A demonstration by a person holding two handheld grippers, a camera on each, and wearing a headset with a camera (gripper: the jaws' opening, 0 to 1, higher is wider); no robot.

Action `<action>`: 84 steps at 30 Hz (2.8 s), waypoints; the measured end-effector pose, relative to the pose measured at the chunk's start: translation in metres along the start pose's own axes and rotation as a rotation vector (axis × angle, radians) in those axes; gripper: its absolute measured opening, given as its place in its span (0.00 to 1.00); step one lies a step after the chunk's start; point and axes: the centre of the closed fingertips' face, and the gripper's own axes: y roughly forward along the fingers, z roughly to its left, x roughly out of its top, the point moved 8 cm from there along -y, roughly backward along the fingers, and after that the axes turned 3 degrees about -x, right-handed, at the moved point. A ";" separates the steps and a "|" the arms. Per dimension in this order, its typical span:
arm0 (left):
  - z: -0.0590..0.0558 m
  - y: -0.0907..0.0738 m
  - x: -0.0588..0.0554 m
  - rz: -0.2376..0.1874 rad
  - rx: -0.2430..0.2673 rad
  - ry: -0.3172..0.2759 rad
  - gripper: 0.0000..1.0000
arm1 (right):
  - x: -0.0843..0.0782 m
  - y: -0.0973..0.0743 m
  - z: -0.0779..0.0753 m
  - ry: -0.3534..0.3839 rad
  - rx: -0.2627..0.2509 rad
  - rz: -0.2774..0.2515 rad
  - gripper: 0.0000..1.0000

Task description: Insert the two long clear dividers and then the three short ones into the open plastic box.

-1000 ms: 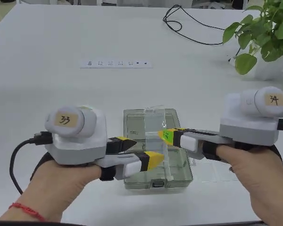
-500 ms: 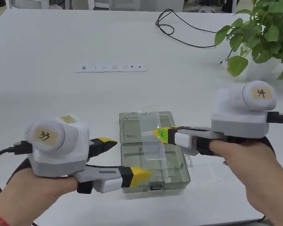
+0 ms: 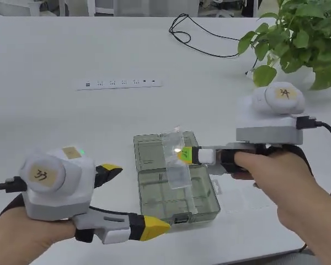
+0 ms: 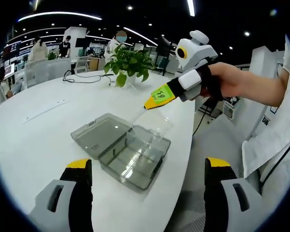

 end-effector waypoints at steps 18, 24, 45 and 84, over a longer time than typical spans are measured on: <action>0.009 -0.002 -0.009 0.014 -0.064 0.046 1.00 | -0.018 0.030 -0.008 0.070 -0.178 0.154 0.07; 0.013 -0.002 -0.010 0.003 -0.072 0.045 1.00 | -0.022 0.037 -0.010 0.099 -0.205 0.196 0.07; 0.019 -0.002 -0.019 -0.015 -0.085 0.017 1.00 | -0.025 0.057 -0.017 0.101 -0.254 0.328 0.07; 0.021 -0.001 -0.024 -0.018 -0.082 -0.020 0.98 | -0.030 0.071 -0.011 -0.085 -0.303 0.357 0.07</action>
